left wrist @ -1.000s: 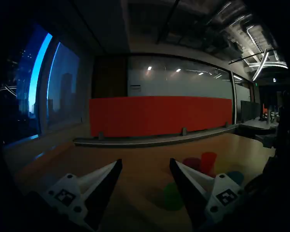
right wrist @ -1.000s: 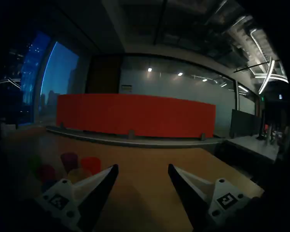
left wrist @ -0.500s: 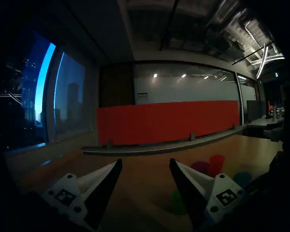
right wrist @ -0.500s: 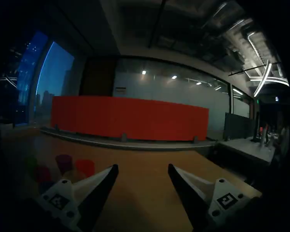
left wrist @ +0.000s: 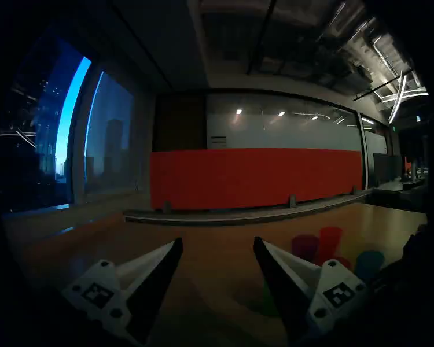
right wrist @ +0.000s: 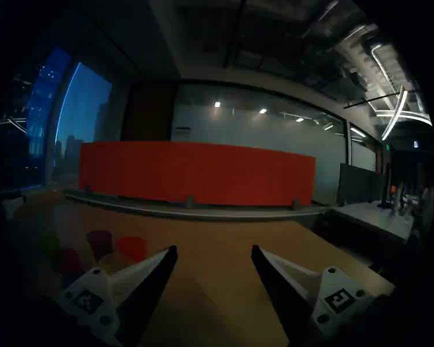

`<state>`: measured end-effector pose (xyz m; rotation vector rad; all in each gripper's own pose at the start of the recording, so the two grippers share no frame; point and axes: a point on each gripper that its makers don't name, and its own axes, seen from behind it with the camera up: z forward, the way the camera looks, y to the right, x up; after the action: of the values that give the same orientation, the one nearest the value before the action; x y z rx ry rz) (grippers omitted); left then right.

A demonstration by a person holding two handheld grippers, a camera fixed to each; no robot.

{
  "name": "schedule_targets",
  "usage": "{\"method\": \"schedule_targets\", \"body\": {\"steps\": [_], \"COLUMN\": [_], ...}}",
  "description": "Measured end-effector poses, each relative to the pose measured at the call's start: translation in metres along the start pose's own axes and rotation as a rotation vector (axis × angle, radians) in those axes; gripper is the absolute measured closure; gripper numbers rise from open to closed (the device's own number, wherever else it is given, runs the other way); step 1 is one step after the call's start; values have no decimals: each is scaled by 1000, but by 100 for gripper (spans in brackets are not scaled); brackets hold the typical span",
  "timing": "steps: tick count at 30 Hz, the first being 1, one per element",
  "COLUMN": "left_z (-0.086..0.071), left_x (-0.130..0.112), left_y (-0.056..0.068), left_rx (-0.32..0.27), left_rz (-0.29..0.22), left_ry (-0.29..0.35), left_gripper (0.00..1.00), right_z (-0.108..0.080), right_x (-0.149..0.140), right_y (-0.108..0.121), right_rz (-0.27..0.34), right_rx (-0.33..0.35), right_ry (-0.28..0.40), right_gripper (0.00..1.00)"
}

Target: Pour water

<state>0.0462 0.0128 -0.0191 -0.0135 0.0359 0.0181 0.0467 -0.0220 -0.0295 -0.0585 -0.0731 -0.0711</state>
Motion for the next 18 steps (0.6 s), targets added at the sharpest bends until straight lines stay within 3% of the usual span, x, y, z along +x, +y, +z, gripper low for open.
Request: {"method": "schedule_targets", "body": {"steps": [18], "left_z": [11], "left_x": [-35], "left_y": [-11], "left_rx": [16], "left_rz": [-15], "left_ry": [-17], "left_gripper": [10], "right_z": [1], "right_x": [-7], "right_y": [5], "right_rz": [18], "right_rx": [-7], "right_ry": [-27], "right_gripper": [1]}}
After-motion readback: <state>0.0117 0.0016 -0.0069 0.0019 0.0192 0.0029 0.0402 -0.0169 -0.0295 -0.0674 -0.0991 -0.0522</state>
